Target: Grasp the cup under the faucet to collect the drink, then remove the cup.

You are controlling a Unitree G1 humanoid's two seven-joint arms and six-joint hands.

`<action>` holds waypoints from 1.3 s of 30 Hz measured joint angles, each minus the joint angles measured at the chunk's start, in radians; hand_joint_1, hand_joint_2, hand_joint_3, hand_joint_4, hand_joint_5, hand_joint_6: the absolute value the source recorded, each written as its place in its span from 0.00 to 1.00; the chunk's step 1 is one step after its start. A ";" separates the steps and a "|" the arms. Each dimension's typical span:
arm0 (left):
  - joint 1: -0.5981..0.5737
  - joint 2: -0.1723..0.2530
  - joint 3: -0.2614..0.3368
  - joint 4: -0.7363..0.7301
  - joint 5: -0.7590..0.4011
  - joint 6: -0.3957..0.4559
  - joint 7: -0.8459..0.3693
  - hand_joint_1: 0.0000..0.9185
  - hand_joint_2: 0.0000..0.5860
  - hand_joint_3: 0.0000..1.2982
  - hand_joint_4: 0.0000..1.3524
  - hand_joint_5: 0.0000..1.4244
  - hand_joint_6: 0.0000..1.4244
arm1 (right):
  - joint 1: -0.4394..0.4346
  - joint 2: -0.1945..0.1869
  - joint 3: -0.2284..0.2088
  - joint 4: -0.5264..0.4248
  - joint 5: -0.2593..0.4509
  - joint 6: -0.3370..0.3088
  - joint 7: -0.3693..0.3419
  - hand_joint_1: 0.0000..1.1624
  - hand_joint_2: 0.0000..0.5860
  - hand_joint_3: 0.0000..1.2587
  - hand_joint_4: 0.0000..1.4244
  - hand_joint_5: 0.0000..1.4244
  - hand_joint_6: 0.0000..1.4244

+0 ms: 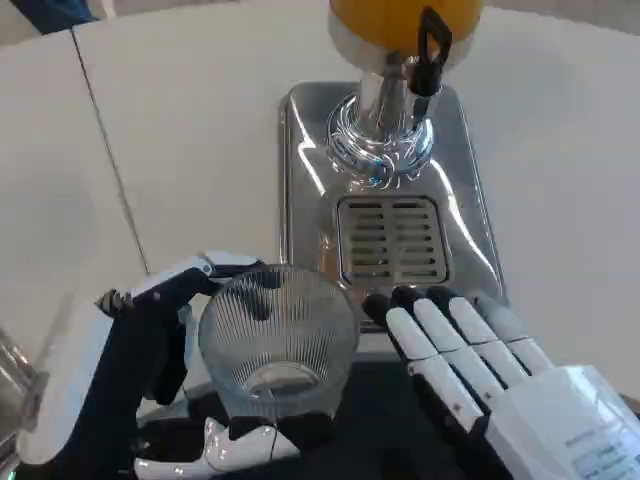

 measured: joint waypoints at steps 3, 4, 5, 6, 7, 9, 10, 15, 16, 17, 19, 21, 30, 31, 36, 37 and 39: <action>0.000 -0.005 0.004 0.000 0.000 0.000 -0.007 0.83 0.00 0.87 0.77 1.00 1.00 | -0.005 0.001 0.008 0.001 -0.004 0.011 0.000 0.09 0.99 0.00 0.00 0.00 0.00; 0.001 -0.005 0.004 0.000 0.000 0.000 -0.008 0.83 0.00 0.87 0.77 1.00 1.00 | -0.007 0.001 0.011 0.001 -0.006 0.015 0.000 0.09 0.99 0.00 0.00 0.00 0.00; 0.001 -0.006 0.005 0.000 0.000 0.000 -0.008 0.83 0.00 0.87 0.77 1.00 1.00 | -0.008 0.001 0.014 0.002 -0.009 0.018 0.000 0.09 1.00 0.00 0.00 0.00 0.00; 0.001 -0.010 0.007 0.000 0.000 0.001 -0.008 0.83 0.00 0.87 0.77 1.00 1.00 | -0.012 0.000 0.019 0.002 -0.010 0.021 0.000 0.09 1.00 0.00 0.00 0.00 0.00; 0.001 -0.012 0.007 0.000 0.000 0.001 -0.008 0.83 0.00 0.87 0.77 1.00 1.00 | -0.013 -0.001 0.020 0.002 -0.010 0.022 0.000 0.09 1.00 0.00 0.00 0.00 0.00; 0.002 -0.014 0.009 0.000 0.000 0.001 -0.008 0.83 0.00 0.87 0.77 1.00 1.00 | -0.014 -0.004 0.021 0.002 -0.011 0.028 0.000 0.09 1.00 0.00 0.00 0.00 0.00; 0.002 -0.014 0.009 0.000 0.000 0.001 -0.009 0.83 0.00 0.87 0.77 1.00 1.00 | -0.014 -0.005 0.021 0.002 -0.011 0.030 0.000 0.09 1.00 0.00 0.00 0.00 0.00; 0.003 -0.016 0.010 0.000 0.000 0.001 -0.009 0.83 0.00 0.87 0.77 1.00 1.00 | -0.013 -0.008 0.021 0.001 -0.011 0.038 0.004 0.09 1.00 0.00 0.00 0.00 0.00; 0.004 -0.016 0.010 0.000 0.000 0.001 -0.009 0.83 0.00 0.87 0.77 1.00 1.00 | -0.012 -0.008 0.022 0.001 -0.011 0.038 0.005 0.09 1.00 0.00 0.00 0.00 0.00; 0.004 -0.016 0.010 0.000 0.000 0.001 -0.009 0.83 0.00 0.87 0.77 1.00 1.00 | -0.012 -0.008 0.022 0.000 -0.011 0.039 0.006 0.09 1.00 0.00 0.00 0.00 0.00; 0.004 -0.017 0.010 0.000 0.002 0.001 -0.009 0.83 0.00 0.87 0.77 1.00 1.00 | -0.011 -0.008 0.023 -0.001 -0.011 0.041 0.007 0.10 1.00 0.00 0.00 0.00 0.00; 0.002 -0.019 0.012 0.001 0.013 0.001 -0.008 0.83 0.00 0.87 0.77 1.00 1.00 | -0.009 -0.008 0.023 -0.005 -0.011 0.045 0.008 0.10 1.00 0.00 0.00 0.00 0.00; -0.129 -0.054 0.015 0.092 0.077 0.053 0.017 0.83 0.00 0.86 0.77 1.00 1.00 | 0.012 -0.007 -0.029 -0.035 0.011 0.058 0.007 0.10 1.00 0.00 0.00 0.00 0.00; -0.157 -0.055 0.014 0.113 0.086 0.060 0.024 0.83 0.00 0.86 0.77 1.00 1.00 | 0.021 -0.007 -0.042 -0.036 0.019 0.058 0.006 0.10 1.00 0.00 0.00 0.00 0.00; -0.238 -0.064 0.001 0.193 0.122 0.088 0.054 0.83 0.00 0.86 0.77 1.00 1.00 | 0.033 -0.007 -0.056 -0.037 0.038 0.058 0.006 0.10 1.00 0.00 0.00 0.00 0.00; -0.260 -0.066 -0.009 0.218 0.132 0.093 0.065 0.83 0.00 0.86 0.77 1.00 1.00 | 0.033 -0.007 -0.057 -0.037 0.039 0.058 0.006 0.10 1.00 0.00 0.00 0.00 0.00; -0.300 -0.072 -0.021 0.261 0.157 0.100 0.083 0.83 0.00 0.86 0.77 1.00 1.00 | 0.033 -0.006 -0.057 -0.038 0.040 0.058 0.006 0.10 1.00 0.00 0.00 0.00 0.00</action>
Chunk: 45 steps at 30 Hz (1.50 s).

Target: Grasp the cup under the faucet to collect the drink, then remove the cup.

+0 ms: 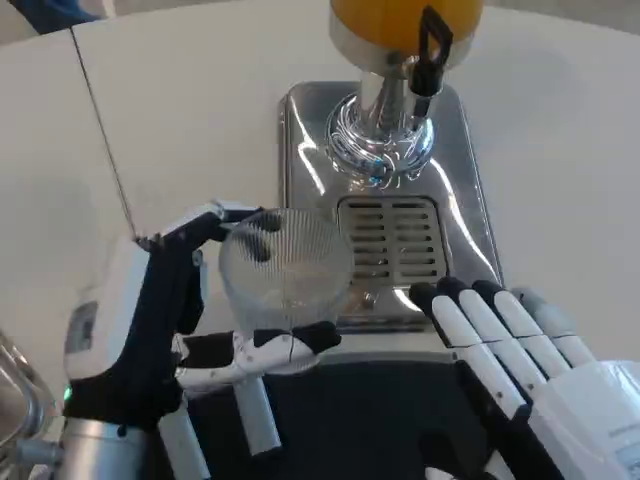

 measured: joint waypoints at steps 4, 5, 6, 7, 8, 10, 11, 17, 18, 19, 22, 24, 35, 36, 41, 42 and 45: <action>-0.092 -0.015 -0.033 0.096 0.024 0.021 0.043 0.83 0.00 0.86 0.77 1.00 1.00 | 0.000 0.000 -0.011 -0.003 0.006 0.009 0.003 0.10 1.00 0.00 0.00 0.00 0.00; -0.127 -0.022 -0.041 0.131 0.035 0.031 0.057 0.83 0.00 0.86 0.77 1.00 1.00 | 0.001 -0.001 -0.016 -0.004 0.012 0.010 0.004 0.10 1.00 0.00 0.00 0.00 0.00; -0.155 -0.025 -0.048 0.159 0.039 0.039 0.069 0.83 0.00 0.86 0.77 1.00 1.00 | 0.003 -0.001 -0.018 -0.006 0.017 0.011 0.004 0.10 1.00 0.00 0.00 0.00 0.00; -0.181 -0.028 -0.057 0.181 0.040 0.049 0.081 0.83 0.00 0.86 0.77 0.99 1.00 | 0.005 0.000 -0.021 -0.007 0.018 0.011 0.005 0.10 1.00 0.00 0.00 0.00 0.00; -0.212 -0.034 -0.068 0.206 0.044 0.062 0.096 0.83 0.00 0.86 0.77 0.99 1.00 | 0.006 0.000 -0.022 -0.008 0.019 0.011 0.005 0.10 1.00 0.00 0.00 0.00 0.00; -0.260 -0.044 -0.088 0.246 0.054 0.077 0.120 0.83 0.00 0.86 0.77 0.99 1.00 | 0.008 0.000 -0.023 -0.010 0.021 0.012 0.008 0.10 1.00 0.00 0.00 0.00 0.00; -0.292 -0.053 -0.105 0.277 0.062 0.091 0.131 0.83 0.00 0.86 0.77 0.99 1.00 | 0.008 0.000 -0.022 -0.017 0.021 0.013 0.013 0.10 1.00 0.00 0.00 0.00 0.00; -0.345 -0.067 -0.142 0.365 0.060 0.106 0.165 0.83 0.00 0.86 0.77 0.99 1.00 | 0.005 0.001 -0.029 -0.024 0.026 0.027 0.024 0.10 1.00 0.00 0.00 0.00 0.00; -0.348 -0.069 -0.147 0.373 0.060 0.107 0.171 0.83 0.00 0.86 0.77 0.99 1.00 | 0.004 0.001 -0.030 -0.024 0.034 0.029 0.025 0.10 1.00 0.00 0.00 0.00 0.00; -0.352 -0.072 -0.152 0.385 0.060 0.107 0.179 0.83 0.00 0.86 0.77 0.99 1.00 | 0.003 0.001 -0.032 -0.025 0.038 0.031 0.025 0.10 1.00 0.00 0.00 0.00 0.00; -0.375 -0.086 -0.167 0.411 0.060 0.113 0.191 0.84 0.00 0.86 0.77 0.99 1.00 | 0.002 0.001 -0.035 -0.027 0.038 0.036 0.029 0.10 1.00 0.00 0.00 0.00 0.00; -0.394 -0.094 -0.182 0.421 0.060 0.116 0.204 0.84 0.00 0.86 0.77 0.99 1.00 | 0.000 0.001 -0.034 -0.030 0.038 0.040 0.036 0.10 1.00 0.00 0.00 0.00 0.00; -0.477 -0.128 -0.236 0.547 0.066 0.129 0.287 0.84 0.00 0.86 0.76 0.99 1.00 | -0.038 0.005 -0.014 -0.039 0.036 0.060 0.072 0.10 1.00 0.00 0.00 0.00 0.00; -0.483 -0.129 -0.239 0.559 0.066 0.130 0.291 0.84 0.00 0.86 0.76 0.99 1.00 | -0.038 0.005 -0.015 -0.039 0.036 0.061 0.074 0.10 0.99 0.00 0.00 0.00 0.00; -0.531 -0.136 -0.256 0.635 0.067 0.135 0.338 0.84 0.00 0.86 0.76 0.99 1.00 | -0.037 0.006 -0.016 -0.042 0.037 0.061 0.079 0.10 0.99 0.00 0.00 0.00 0.00; -0.539 -0.136 -0.258 0.641 0.066 0.135 0.345 0.84 0.00 0.86 0.76 0.99 1.00 | -0.036 0.006 -0.016 -0.042 0.037 0.061 0.079 0.10 0.99 0.00 0.00 0.00 0.00; -0.567 -0.143 -0.265 0.669 0.068 0.138 0.383 0.84 0.00 0.86 0.76 0.99 1.00 | -0.033 0.006 -0.017 -0.042 0.038 0.061 0.081 0.10 0.99 0.00 0.00 0.00 0.00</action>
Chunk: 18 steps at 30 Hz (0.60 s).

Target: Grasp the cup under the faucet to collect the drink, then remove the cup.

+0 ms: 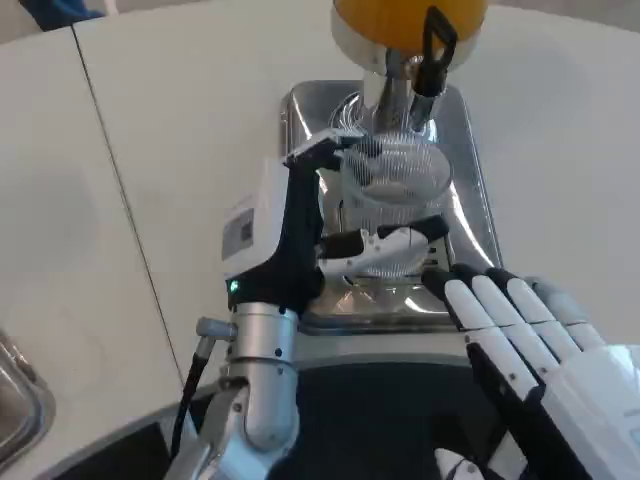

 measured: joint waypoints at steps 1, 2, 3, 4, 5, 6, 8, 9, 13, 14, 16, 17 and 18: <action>-0.011 -0.004 -0.004 0.009 0.005 0.004 0.016 0.84 0.00 0.86 0.76 0.99 1.00 | 0.002 0.000 0.000 0.000 0.000 0.000 0.004 0.10 0.99 0.00 0.00 0.00 0.00; -0.013 -0.005 -0.005 0.011 0.007 0.004 0.022 0.84 0.00 0.86 0.76 0.99 1.00 | 0.003 0.000 0.001 0.000 0.000 0.000 0.005 0.10 0.99 0.00 0.00 0.00 0.00; -0.018 -0.007 -0.007 0.022 0.009 0.005 0.036 0.84 0.00 0.86 0.76 0.99 1.00 | 0.003 0.000 0.002 0.000 0.000 0.000 0.007 0.10 0.99 0.00 0.00 0.00 0.00; -0.021 -0.008 -0.008 0.037 0.009 0.007 0.045 0.84 0.00 0.86 0.75 0.99 1.00 | 0.003 0.000 0.002 0.000 0.000 0.000 0.009 0.10 0.99 0.00 0.00 0.00 0.00; -0.024 -0.008 -0.009 0.046 0.009 0.009 0.050 0.84 0.00 0.86 0.75 0.99 1.00 | 0.003 0.001 0.003 0.000 -0.001 0.000 0.011 0.10 0.99 0.00 0.00 0.00 0.00; -0.030 -0.008 -0.012 0.062 0.009 0.012 0.057 0.84 0.00 0.86 0.75 0.99 1.00 | 0.003 0.002 0.006 0.000 -0.001 0.000 0.013 0.10 0.99 0.00 0.00 0.00 0.00; -0.043 -0.008 -0.015 0.084 0.010 0.018 0.075 0.84 0.00 0.86 0.75 0.98 1.00 | 0.003 0.004 0.013 0.000 -0.001 0.001 0.015 0.10 0.99 0.00 0.00 0.00 0.00; -0.049 -0.009 -0.020 0.093 0.010 0.018 0.088 0.84 0.00 0.85 0.75 0.98 1.00 | 0.002 0.004 0.015 0.000 -0.001 0.001 0.017 0.10 0.99 0.00 0.00 0.00 0.00; -0.073 -0.020 -0.039 0.132 0.014 0.028 0.125 0.84 0.00 0.85 0.75 0.98 1.00 | -0.002 0.003 0.015 0.000 -0.001 0.009 0.024 0.10 0.99 0.00 0.00 0.00 0.00; -0.079 -0.023 -0.041 0.140 0.014 0.030 0.131 0.84 0.00 0.85 0.74 0.98 1.00 | -0.003 0.003 0.015 0.000 -0.001 0.011 0.025 0.10 0.99 0.00 0.00 0.00 0.00; -0.097 -0.029 -0.044 0.164 0.014 0.034 0.144 0.84 0.00 0.85 0.74 0.98 1.00 | -0.004 0.003 0.015 0.000 -0.001 0.014 0.028 0.10 0.99 0.00 0.00 0.00 0.00; -0.101 -0.031 -0.045 0.169 0.014 0.034 0.150 0.84 0.00 0.85 0.74 0.98 1.00 | -0.005 0.003 0.016 0.000 -0.001 0.015 0.031 0.10 0.99 0.00 0.00 0.00 0.00; -0.109 -0.034 -0.046 0.179 0.013 0.034 0.156 0.84 0.00 0.85 0.74 0.98 1.00 | -0.007 0.003 0.018 0.000 -0.001 0.020 0.034 0.10 0.99 0.00 0.00 0.00 0.00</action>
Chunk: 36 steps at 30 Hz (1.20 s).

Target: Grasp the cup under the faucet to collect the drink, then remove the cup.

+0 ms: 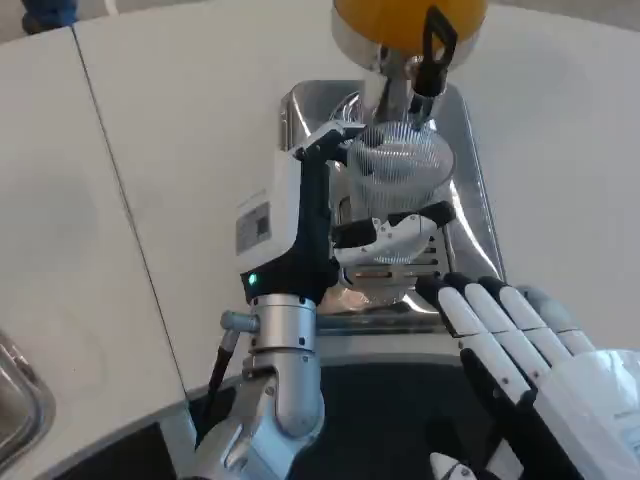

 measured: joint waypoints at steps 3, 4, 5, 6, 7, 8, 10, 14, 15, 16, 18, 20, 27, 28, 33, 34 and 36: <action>-0.010 -0.004 -0.006 0.015 0.000 0.001 0.017 0.84 0.00 0.85 0.73 0.98 1.00 | -0.020 0.000 0.004 0.000 0.000 0.012 0.010 0.10 0.99 0.00 0.00 0.00 0.00; -0.011 -0.005 -0.011 0.021 0.001 0.003 0.025 0.84 0.00 0.85 0.73 0.98 1.00 | -0.029 0.000 0.004 0.000 0.000 0.017 0.013 0.10 0.99 0.00 0.00 0.00 0.00; -0.012 -0.006 -0.016 0.029 0.001 0.007 0.034 0.84 0.00 0.85 0.73 0.98 1.00 | -0.037 -0.001 0.004 0.000 0.001 0.022 0.015 0.10 0.99 0.00 0.00 0.00 0.00; -0.013 -0.005 -0.019 0.036 0.001 0.008 0.037 0.84 0.00 0.85 0.73 0.97 1.00 | -0.040 -0.001 0.004 0.000 0.001 0.025 0.016 0.10 0.99 0.00 0.00 0.00 0.00; -0.018 -0.005 -0.026 0.051 0.002 0.010 0.042 0.84 0.00 0.85 0.72 0.97 1.00 | -0.045 -0.002 0.004 0.000 0.001 0.030 0.018 0.10 0.99 0.00 0.00 0.00 0.00; -0.021 -0.005 -0.029 0.060 0.001 0.011 0.046 0.84 0.00 0.84 0.72 0.97 1.00 | -0.047 -0.003 0.004 0.000 0.002 0.034 0.021 0.10 0.99 0.00 0.00 0.00 0.00; -0.026 -0.005 -0.035 0.081 0.001 0.012 0.061 0.84 0.00 0.82 0.72 0.95 1.00 | -0.053 -0.006 0.004 0.000 0.003 0.042 0.025 0.10 0.99 0.00 0.00 0.00 0.00; -0.046 -0.005 -0.041 0.112 0.001 0.013 0.084 0.82 0.00 0.75 0.77 0.88 1.00 | -0.055 -0.011 0.002 0.001 0.007 0.050 0.031 0.10 0.99 0.00 0.00 0.00 0.00; -0.048 -0.005 -0.041 0.117 0.001 0.013 0.087 0.81 0.00 0.71 0.76 0.85 0.98 | -0.056 -0.011 0.001 0.001 0.008 0.053 0.031 0.10 0.99 0.00 0.00 0.00 0.00; -0.051 -0.005 -0.042 0.122 0.000 0.012 0.089 0.76 0.00 0.60 0.63 0.78 0.92 | -0.057 -0.011 0.001 0.001 0.010 0.055 0.032 0.10 0.99 0.00 0.00 0.00 0.00; -0.059 -0.001 -0.043 0.133 0.000 0.006 0.089 0.61 0.00 0.46 0.50 0.69 0.83 | -0.063 -0.011 0.001 0.001 0.011 0.058 0.032 0.10 0.99 0.00 0.00 0.00 0.00; -0.062 0.001 -0.044 0.138 -0.002 -0.001 0.089 0.46 0.02 0.39 0.41 0.64 0.76 | -0.065 -0.012 0.003 0.001 0.011 0.059 0.033 0.10 0.99 0.00 0.00 0.00 0.00; -0.064 0.035 -0.045 0.158 -0.026 -0.073 0.038 0.31 0.01 0.26 0.27 0.56 0.65 | -0.077 -0.010 0.024 0.007 0.001 0.065 0.034 0.10 0.99 0.00 0.00 0.00 0.00; -0.064 0.040 -0.045 0.158 -0.029 -0.077 0.033 0.31 0.01 0.25 0.26 0.56 0.64 | -0.078 -0.009 0.030 0.008 0.000 0.066 0.034 0.10 0.99 0.00 0.00 0.00 0.00; -0.064 0.053 -0.043 0.158 -0.040 -0.088 0.030 0.29 0.02 0.24 0.24 0.53 0.61 | -0.081 -0.008 0.045 0.012 -0.003 0.070 0.034 0.10 0.99 0.00 0.00 0.00 0.00; -0.064 0.055 -0.043 0.158 -0.041 -0.089 0.030 0.29 0.02 0.24 0.23 0.53 0.60 | -0.082 -0.008 0.046 0.012 -0.003 0.071 0.034 0.10 0.99 0.00 0.00 0.00 0.00; -0.064 0.065 -0.039 0.158 -0.043 -0.092 0.029 0.28 0.03 0.23 0.22 0.51 0.58 | -0.083 -0.008 0.048 0.016 -0.003 0.072 0.034 0.10 0.99 0.00 0.00 0.00 0.00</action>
